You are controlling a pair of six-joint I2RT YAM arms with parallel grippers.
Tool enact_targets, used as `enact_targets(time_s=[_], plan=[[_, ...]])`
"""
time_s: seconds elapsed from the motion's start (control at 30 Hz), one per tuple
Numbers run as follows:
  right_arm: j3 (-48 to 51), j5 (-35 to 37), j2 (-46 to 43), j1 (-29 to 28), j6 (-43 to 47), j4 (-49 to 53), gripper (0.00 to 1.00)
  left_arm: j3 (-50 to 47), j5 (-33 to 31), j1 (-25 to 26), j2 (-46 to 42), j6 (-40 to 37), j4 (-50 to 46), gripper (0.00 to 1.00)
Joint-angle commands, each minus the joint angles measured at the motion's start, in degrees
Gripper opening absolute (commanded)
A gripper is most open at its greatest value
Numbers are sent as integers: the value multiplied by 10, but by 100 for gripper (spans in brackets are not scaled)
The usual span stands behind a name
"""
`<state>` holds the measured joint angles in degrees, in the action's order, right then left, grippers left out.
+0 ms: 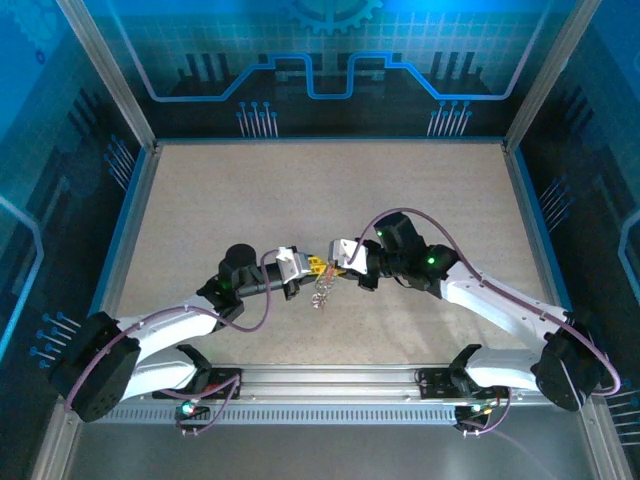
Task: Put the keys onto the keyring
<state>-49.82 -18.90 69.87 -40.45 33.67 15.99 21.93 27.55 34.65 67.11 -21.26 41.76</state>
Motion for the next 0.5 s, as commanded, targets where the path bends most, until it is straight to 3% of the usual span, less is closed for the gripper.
enact_targets(time_s=[0.0, 0.33, 0.37, 0.4, 0.47], plan=[[-2, -28, 6, 1, -9, -5, 0, -3, 29, -4, -13, 11, 48, 0], [5, 0, 16, 16, -37, -18, 0, -4, 27, -4, -15, 21, 64, 0], [12, 1, 9, 20, -44, -26, 3, -6, 26, -4, -16, 21, 63, 0], [24, 3, -4, 25, -53, -40, 18, -7, 24, -4, -17, 19, 61, 0], [47, -11, -30, 32, -71, -59, 28, -8, 15, -4, -18, 15, 58, 0]])
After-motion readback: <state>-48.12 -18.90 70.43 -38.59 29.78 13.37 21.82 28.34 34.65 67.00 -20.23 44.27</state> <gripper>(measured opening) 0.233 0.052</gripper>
